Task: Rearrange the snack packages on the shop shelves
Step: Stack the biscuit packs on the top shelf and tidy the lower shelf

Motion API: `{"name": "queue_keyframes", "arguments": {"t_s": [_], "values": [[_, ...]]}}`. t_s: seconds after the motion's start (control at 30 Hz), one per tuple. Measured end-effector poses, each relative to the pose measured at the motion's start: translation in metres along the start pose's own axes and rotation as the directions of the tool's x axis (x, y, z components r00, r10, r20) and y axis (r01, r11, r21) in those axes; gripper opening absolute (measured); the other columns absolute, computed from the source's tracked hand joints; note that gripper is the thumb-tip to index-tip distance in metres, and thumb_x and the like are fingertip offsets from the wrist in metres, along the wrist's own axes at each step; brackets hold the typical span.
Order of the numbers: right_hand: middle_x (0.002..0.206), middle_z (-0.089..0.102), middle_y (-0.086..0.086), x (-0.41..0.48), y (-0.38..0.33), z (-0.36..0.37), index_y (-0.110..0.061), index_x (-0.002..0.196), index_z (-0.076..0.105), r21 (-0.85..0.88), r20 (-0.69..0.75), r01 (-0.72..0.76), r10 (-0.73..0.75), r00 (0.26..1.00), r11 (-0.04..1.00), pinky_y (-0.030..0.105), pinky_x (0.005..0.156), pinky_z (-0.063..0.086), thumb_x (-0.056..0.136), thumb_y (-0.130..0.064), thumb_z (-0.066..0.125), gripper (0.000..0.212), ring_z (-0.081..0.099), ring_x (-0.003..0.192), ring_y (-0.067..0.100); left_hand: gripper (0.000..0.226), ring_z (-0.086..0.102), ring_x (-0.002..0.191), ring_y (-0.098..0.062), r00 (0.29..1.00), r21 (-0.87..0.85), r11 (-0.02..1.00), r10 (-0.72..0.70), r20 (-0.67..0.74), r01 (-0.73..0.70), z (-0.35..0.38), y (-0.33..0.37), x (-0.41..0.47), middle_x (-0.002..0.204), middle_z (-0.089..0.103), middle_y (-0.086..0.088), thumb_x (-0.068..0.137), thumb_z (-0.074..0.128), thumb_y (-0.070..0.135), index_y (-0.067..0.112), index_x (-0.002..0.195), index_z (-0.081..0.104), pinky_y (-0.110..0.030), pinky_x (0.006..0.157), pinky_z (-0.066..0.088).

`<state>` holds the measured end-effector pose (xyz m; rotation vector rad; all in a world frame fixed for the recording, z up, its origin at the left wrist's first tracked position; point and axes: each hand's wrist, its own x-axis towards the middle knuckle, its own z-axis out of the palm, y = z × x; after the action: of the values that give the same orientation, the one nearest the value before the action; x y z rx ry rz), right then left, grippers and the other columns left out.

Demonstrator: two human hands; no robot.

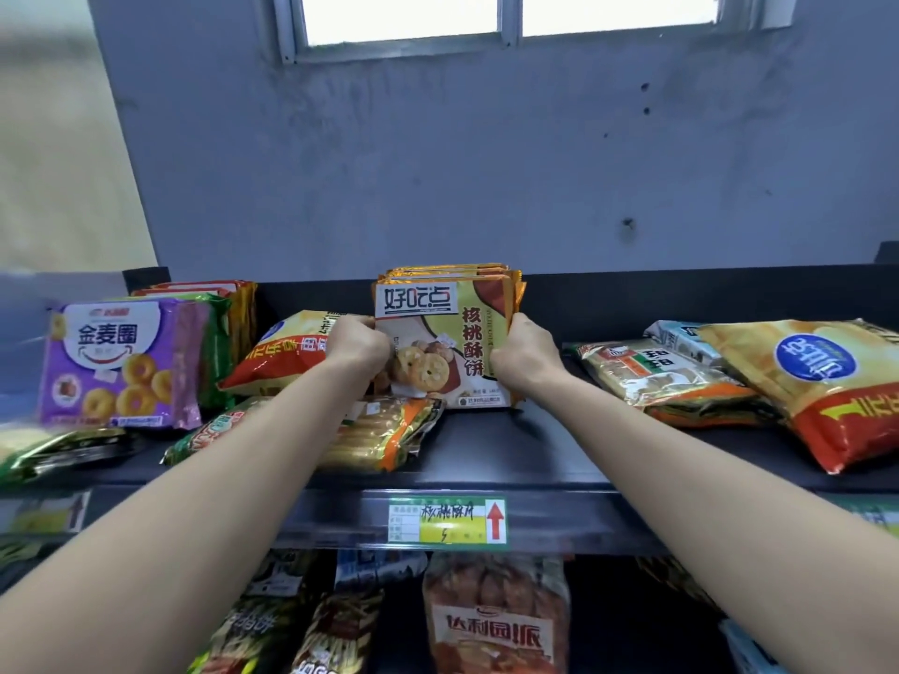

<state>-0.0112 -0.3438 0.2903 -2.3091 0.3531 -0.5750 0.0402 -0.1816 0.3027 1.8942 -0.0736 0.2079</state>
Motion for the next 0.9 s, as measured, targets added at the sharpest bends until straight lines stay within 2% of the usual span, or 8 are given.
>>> {"name": "queue_keyframes", "arguments": {"t_s": [0.27, 0.33, 0.4, 0.47, 0.57, 0.7, 0.8, 0.9], "values": [[0.12, 0.053, 0.017, -0.033, -0.005, -0.015, -0.005, 0.123, 0.047, -0.077, -0.104, 0.062, -0.07, 0.992, 0.995, 0.047, 0.095, 0.045, 0.084, -0.016, 0.052, 0.041, 0.051, 0.112, 0.038, 0.016, 0.066, 0.086, -0.035, 0.997, 0.018, 0.997, 0.072, -0.02, -0.071, -0.016, 0.005, -0.033, 0.103, 0.065, -0.02, 0.085, 0.058, 0.002, 0.008, 0.098, 0.052, -0.048, 0.079, 0.057], [0.12, 0.054, 0.017, -0.049, -0.01, -0.017, -0.006, 0.124, 0.048, -0.057, -0.099, 0.109, -0.114, 0.989, 0.992, 0.049, 0.093, 0.046, 0.083, -0.015, 0.052, 0.042, 0.052, 0.109, 0.038, 0.022, 0.064, 0.071, -0.024, 0.993, 0.036, 0.992, 0.117, 0.003, -0.117, -0.023, 0.006, -0.048, 0.097, 0.065, -0.015, 0.086, 0.056, 0.001, 0.005, 0.107, 0.054, -0.035, 0.067, 0.059], [0.121, 0.055, 0.015, -0.069, -0.017, -0.016, -0.007, 0.125, 0.049, -0.029, -0.089, 0.164, -0.165, 0.982, 0.986, 0.047, 0.092, 0.047, 0.085, -0.014, 0.052, 0.041, 0.053, 0.108, 0.036, 0.024, 0.056, 0.056, -0.007, 0.985, 0.05, 0.983, 0.174, 0.013, -0.174, -0.031, 0.008, -0.065, 0.083, 0.059, -0.004, 0.088, 0.055, 0.0, 0.002, 0.113, 0.056, -0.012, 0.047, 0.048], [0.121, 0.058, 0.013, -0.089, -0.026, -0.014, -0.007, 0.125, 0.051, 0.001, -0.084, 0.214, -0.213, 0.973, 0.977, 0.038, 0.092, 0.046, 0.087, -0.013, 0.054, 0.039, 0.054, 0.11, 0.032, 0.025, 0.054, 0.056, -0.004, 0.975, 0.035, 0.974, 0.221, 0.028, -0.222, -0.039, 0.008, -0.084, 0.085, 0.059, -0.003, 0.089, 0.057, 0.002, 0.001, 0.113, 0.057, -0.006, 0.039, 0.041], [0.114, 0.061, 0.008, -0.125, -0.038, -0.008, -0.008, 0.123, 0.055, 0.056, -0.065, 0.265, -0.261, 0.963, 0.963, 0.026, 0.085, 0.042, 0.088, -0.01, 0.054, 0.035, 0.057, 0.106, 0.025, 0.024, 0.056, 0.077, -0.011, 0.966, 0.031, 0.966, 0.257, 0.043, -0.258, -0.053, 0.003, -0.113, 0.101, 0.063, -0.008, 0.088, 0.061, 0.007, 0.002, 0.112, 0.06, -0.014, 0.057, 0.045], [0.108, 0.065, 0.007, -0.171, -0.043, 0.003, -0.01, 0.118, 0.059, 0.108, -0.009, 0.281, -0.281, 0.96, 0.954, 0.03, 0.089, 0.047, 0.087, -0.009, 0.054, 0.031, 0.059, 0.102, 0.022, 0.01, 0.06, 0.089, -0.018, 0.959, 0.002, 0.964, 0.264, 0.106, -0.266, -0.077, -0.014, -0.149, 0.086, 0.061, 0.001, 0.087, 0.061, 0.005, 0.011, 0.095, 0.062, -0.031, 0.085, 0.052], [0.102, 0.064, 0.004, -0.197, -0.045, 0.012, -0.011, 0.115, 0.061, 0.127, 0.026, 0.27, -0.276, 0.961, 0.954, 0.031, 0.087, 0.049, 0.087, -0.01, 0.055, 0.028, 0.06, 0.098, 0.021, 0.009, 0.062, 0.089, -0.019, 0.967, -0.01, 0.979, 0.203, 0.155, -0.204, -0.099, -0.03, -0.172, 0.09, 0.063, -0.004, 0.087, 0.063, 0.005, 0.012, 0.093, 0.063, -0.033, 0.084, 0.054], [0.097, 0.065, 0.002, -0.219, -0.047, 0.022, -0.012, 0.11, 0.064, 0.142, 0.056, 0.275, -0.285, 0.957, 0.951, 0.029, 0.083, 0.048, 0.087, -0.012, 0.055, 0.025, 0.06, 0.094, 0.02, 0.01, 0.062, 0.081, -0.019, 0.964, -0.037, 0.986, 0.166, 0.209, -0.162, -0.12, -0.044, -0.192, 0.091, 0.062, -0.011, 0.088, 0.06, 0.002, 0.011, 0.087, 0.062, -0.025, 0.075, 0.055]]}}
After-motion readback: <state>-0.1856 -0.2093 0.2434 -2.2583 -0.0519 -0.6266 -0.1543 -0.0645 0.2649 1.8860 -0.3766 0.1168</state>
